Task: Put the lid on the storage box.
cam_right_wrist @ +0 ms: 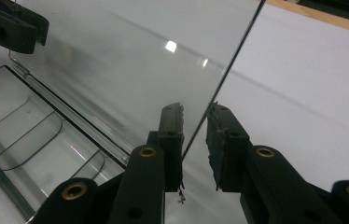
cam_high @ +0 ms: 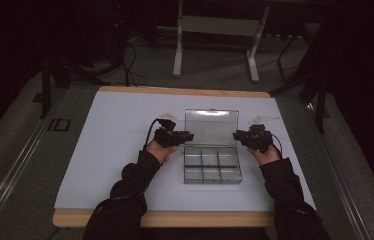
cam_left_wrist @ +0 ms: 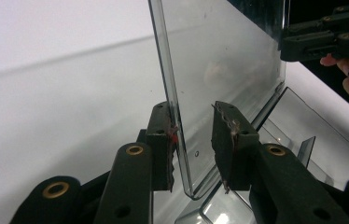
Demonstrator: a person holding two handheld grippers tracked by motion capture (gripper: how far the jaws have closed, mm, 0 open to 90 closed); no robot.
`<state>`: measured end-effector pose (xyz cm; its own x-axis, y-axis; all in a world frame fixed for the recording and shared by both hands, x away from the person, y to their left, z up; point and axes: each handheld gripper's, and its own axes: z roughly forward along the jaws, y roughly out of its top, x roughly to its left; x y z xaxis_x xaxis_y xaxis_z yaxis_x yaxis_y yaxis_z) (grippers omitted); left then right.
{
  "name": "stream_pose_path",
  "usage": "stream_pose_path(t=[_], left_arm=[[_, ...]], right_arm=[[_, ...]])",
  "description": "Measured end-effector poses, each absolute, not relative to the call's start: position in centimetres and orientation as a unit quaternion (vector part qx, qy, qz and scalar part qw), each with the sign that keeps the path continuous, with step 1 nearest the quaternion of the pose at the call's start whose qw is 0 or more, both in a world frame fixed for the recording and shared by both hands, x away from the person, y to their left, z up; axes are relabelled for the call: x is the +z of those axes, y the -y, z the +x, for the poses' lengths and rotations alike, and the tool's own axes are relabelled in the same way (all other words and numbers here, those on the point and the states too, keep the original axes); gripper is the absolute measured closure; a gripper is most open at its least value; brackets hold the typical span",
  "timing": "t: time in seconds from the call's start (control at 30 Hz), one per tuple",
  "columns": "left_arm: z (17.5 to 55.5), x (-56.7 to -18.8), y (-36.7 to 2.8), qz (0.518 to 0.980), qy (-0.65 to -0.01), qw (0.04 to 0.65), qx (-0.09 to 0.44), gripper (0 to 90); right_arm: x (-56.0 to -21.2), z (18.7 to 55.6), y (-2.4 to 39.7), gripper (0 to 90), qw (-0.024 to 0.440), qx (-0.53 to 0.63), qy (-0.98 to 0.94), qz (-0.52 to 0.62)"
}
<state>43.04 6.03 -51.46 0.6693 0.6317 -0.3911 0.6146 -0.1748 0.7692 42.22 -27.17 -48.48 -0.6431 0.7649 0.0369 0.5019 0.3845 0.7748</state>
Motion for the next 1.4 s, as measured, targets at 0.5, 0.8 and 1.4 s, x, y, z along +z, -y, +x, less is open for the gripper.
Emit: stream_pose_path(t=[0.5, 0.8, 1.4], left_arm=[[42.1, -49.8, -6.0, 0.775, -0.387, 0.499, 0.032, 69.5], [41.3, -49.2, -6.4, 0.777, -0.379, 0.502, 0.041, 71.1], [39.2, -48.5, -7.5, 0.777, -0.366, 0.509, 0.055, 72.3]], right_arm=[[-47.4, 41.2, 27.4, 81.4, 0.173, 0.399, -0.820, 0.372], [-47.2, 40.5, 27.6, 82.4, 0.175, 0.403, -0.823, 0.359], [-47.0, 39.3, 28.2, 79.4, 0.164, 0.420, -0.827, 0.337]])
